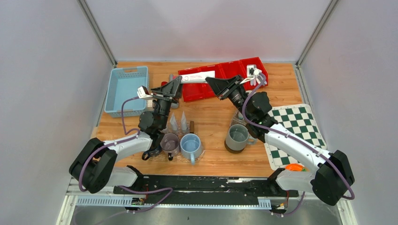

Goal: Prepare toiletry sets of a toothbrush and toothpaste on the tray
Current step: Place the toothpaste in the toothpaste holder.

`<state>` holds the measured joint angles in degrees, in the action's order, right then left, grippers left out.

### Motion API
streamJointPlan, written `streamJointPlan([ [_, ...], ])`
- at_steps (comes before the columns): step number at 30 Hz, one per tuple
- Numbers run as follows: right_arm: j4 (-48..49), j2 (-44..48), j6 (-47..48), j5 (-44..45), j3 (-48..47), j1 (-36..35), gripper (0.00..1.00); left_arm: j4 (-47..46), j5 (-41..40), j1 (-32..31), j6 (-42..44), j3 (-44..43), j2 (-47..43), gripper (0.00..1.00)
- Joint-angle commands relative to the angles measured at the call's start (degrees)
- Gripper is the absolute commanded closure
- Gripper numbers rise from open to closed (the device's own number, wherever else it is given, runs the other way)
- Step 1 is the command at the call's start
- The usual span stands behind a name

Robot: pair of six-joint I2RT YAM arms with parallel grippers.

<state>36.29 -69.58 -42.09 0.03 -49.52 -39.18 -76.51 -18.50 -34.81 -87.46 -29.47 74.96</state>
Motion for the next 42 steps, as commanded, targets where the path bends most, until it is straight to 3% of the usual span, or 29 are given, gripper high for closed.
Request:
streamJointPlan([
  [1, 1.2, 1.3, 1.5, 3.1, -1.0, 1.0, 0.81, -5.9, -0.2, 0.1, -1.4, -2.3, -0.5, 1.00],
  [4, 1.8, 0.4, 0.7, 3.3, -1.9, 1.0, 0.71, -6.1, 0.5, -0.4, -1.0, -2.7, -0.3, 1.00],
  [22, 2.9, -4.3, -3.9, -2.3, -4.6, 1.0, 0.63, -7.7, 0.2, -1.4, -0.7, -3.1, 1.3, 1.00],
  [25, 2.8, -4.4, -4.1, -2.1, -4.2, 1.0, 0.68, -8.3, -0.3, -1.5, -0.7, -2.9, 1.4, 1.00],
  [31, 2.7, -1.7, -1.5, -0.1, -2.7, 1.1, 0.88, -8.6, -1.2, -1.5, -1.0, -1.8, 1.3, 0.99],
  [34, 1.5, 0.2, 0.7, 1.7, -2.5, 1.1, 1.00, -8.9, -1.8, -1.5, -1.4, -0.8, 1.4, 0.93],
  [37, -0.1, 1.9, 2.6, 2.2, -2.5, 1.2, 1.00, -9.3, -2.0, -1.5, -2.0, -0.1, 1.6, 0.86],
  [42, -5.0, 4.9, 5.3, 1.5, -3.3, 1.5, 1.00, -9.5, -2.5, -1.5, -2.0, 1.5, 1.3, 0.54],
])
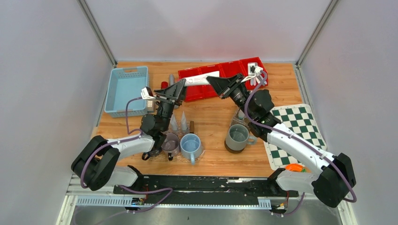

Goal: Prepare toiletry sets of a toothbrush and toothpaste on the tray
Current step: Place the toothpaste in the toothpaste holder.

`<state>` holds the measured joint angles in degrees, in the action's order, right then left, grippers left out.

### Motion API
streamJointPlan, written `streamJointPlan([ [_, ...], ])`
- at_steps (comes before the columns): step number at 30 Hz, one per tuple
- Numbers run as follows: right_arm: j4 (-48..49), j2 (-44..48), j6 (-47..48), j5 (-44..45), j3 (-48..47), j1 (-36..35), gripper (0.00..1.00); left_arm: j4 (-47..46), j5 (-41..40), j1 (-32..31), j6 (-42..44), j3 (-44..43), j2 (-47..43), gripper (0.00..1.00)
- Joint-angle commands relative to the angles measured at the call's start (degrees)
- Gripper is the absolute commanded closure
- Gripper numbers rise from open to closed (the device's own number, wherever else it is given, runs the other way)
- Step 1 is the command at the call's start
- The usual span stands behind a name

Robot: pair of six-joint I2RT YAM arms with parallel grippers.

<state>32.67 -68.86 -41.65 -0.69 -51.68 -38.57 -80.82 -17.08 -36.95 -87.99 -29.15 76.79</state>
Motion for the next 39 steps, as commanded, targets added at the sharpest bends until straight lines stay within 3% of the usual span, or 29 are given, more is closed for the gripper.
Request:
streamJointPlan([
  [1, -2.6, 4.9, 5.5, 2.1, -1.4, 1.0, 1.00, -5.1, -4.1, 0.7, -1.3, 1.6, -0.6, 0.50],
  [4, -8.0, 6.9, 8.5, 1.7, -3.6, 1.0, 1.00, -5.2, -4.6, 0.6, -0.5, 2.5, -0.9, 0.34],
  [8, -19.8, 8.7, 13.5, 2.3, -8.9, 1.1, 1.00, -5.1, -5.0, 0.7, 1.0, 4.1, -1.1, 0.24],
  [20, -57.9, 11.4, 23.3, 10.4, -22.5, 1.1, 1.00, 3.5, -5.0, 1.0, 7.7, 9.4, -6.3, 0.19],
  [30, -74.6, 10.4, 29.0, 18.6, -27.5, 1.0, 1.00, 28.0, -3.2, 1.8, 23.6, 4.5, -20.8, 0.16],
  [39, -77.0, 7.7, 31.6, 23.7, -26.9, 0.2, 1.00, 63.0, -3.8, 1.9, 56.3, -9.9, -31.1, 0.12],
])
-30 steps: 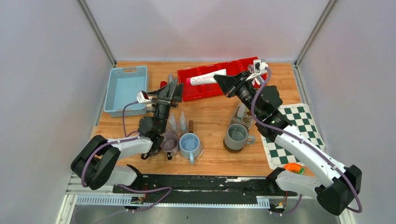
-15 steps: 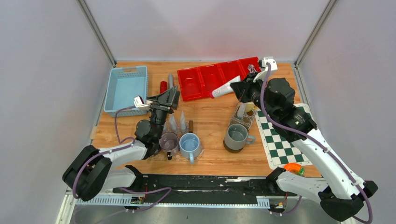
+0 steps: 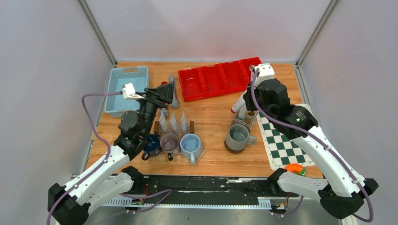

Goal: Prepare toiletry sets of a toothbrush and toothpaste on the tray
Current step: Place the toothpaste in the toothpaste holder.

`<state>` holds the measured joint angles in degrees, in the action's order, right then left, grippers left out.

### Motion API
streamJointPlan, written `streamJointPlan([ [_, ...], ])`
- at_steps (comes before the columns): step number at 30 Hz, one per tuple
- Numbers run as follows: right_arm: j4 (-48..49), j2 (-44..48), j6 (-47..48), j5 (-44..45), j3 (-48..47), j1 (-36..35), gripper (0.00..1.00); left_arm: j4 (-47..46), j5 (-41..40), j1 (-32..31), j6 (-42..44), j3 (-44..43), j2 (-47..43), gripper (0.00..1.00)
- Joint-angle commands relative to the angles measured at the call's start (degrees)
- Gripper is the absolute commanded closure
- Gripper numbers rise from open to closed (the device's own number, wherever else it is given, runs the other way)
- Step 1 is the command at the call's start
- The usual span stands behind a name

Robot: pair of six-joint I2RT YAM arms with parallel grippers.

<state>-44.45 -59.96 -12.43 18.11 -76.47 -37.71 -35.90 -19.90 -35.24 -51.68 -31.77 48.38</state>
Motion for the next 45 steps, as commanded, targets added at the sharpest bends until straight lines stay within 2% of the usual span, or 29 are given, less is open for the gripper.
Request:
streamJointPlan([
  [1, 0.1, -1.6, 2.8, 6.0, -2.0, -1.0, 1.00, 23.0, -1.3, 0.3, 25.6, -10.2, -2.7, 0.10],
  [5, 0.5, -3.4, 4.1, 10.9, -1.6, -2.6, 1.00, 32.9, -4.4, 0.3, 40.0, -16.8, -2.4, 0.06],
  [9, 1.5, -4.8, 4.7, 13.5, -0.6, -3.9, 1.00, 37.9, -7.9, 0.3, 51.9, -20.6, -2.0, 0.02],
  [15, 2.5, -6.3, 4.8, 16.3, 1.8, -4.7, 1.00, 38.6, -11.5, 0.6, 63.1, -21.3, -2.4, 0.00],
  [20, 4.2, -6.8, 5.2, 16.5, 5.2, -4.7, 1.00, 35.4, -14.1, 1.1, 65.5, -17.6, -2.9, 0.00],
  [29, 9.9, -6.2, 5.0, 16.0, 10.7, -4.7, 1.00, 31.8, -13.8, 2.7, 64.1, -14.1, -3.7, 0.00],
  [45, 17.4, -4.6, 6.7, 15.6, 17.7, -4.4, 1.00, 30.5, -12.3, 3.7, 62.5, -12.5, -3.7, 0.00],
])
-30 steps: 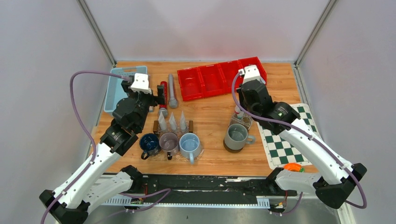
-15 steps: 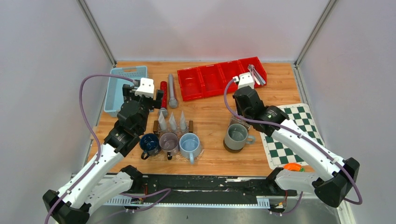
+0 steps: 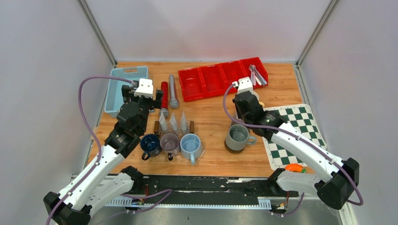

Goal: Prepare toiletry sets of a toothbrush and toothpaste on the tray
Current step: Place the toothpaste in the toothpaste holder.

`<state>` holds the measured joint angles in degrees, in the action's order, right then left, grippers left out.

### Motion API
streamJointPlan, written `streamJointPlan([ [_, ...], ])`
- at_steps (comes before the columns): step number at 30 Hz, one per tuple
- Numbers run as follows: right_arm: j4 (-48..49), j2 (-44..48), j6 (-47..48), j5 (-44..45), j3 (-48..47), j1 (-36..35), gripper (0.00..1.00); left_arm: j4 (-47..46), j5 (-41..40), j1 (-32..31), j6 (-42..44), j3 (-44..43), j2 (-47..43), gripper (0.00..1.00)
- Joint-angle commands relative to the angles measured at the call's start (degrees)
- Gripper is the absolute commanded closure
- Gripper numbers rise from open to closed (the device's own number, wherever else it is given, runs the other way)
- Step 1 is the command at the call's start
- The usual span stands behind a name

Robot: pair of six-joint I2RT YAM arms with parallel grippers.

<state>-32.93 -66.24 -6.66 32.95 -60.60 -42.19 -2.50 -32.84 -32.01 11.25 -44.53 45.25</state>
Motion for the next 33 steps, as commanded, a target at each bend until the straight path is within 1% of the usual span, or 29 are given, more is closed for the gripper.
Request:
streamJointPlan([
  [1, 6.8, 1.6, 1.0, 0.6, 2.9, 0.2, 1.00, -2.8, 0.6, 0.6, -0.5, 0.4, -0.5, 0.00],
  [10, 13.4, 1.7, 1.0, -1.2, 8.9, 2.0, 0.99, -3.3, 1.1, 0.8, -0.8, 0.7, -0.5, 0.00],
  [15, 15.1, 1.6, 0.8, -2.2, 10.5, 2.7, 0.93, -3.4, 1.4, 1.1, -1.0, 0.8, -0.5, 0.00],
  [19, 15.0, 1.8, 0.3, -2.6, 10.7, 2.9, 0.85, -3.4, 1.6, 1.2, -1.0, 0.9, -0.6, 0.00],
  [25, 11.9, 5.0, -0.8, -4.9, 7.7, 2.8, 0.75, -3.3, 1.7, 1.3, -1.2, 0.9, -0.8, 0.00],
  [29, 7.6, 7.2, -1.0, -8.0, 3.1, 2.8, 0.71, -3.1, 2.0, 1.5, -1.4, 0.8, -0.9, 0.00],
  [33, 4.8, 7.8, -0.4, -10.7, -2.4, 2.9, 0.65, -2.8, 2.3, 1.6, -1.6, 0.6, -1.1, 0.00],
])
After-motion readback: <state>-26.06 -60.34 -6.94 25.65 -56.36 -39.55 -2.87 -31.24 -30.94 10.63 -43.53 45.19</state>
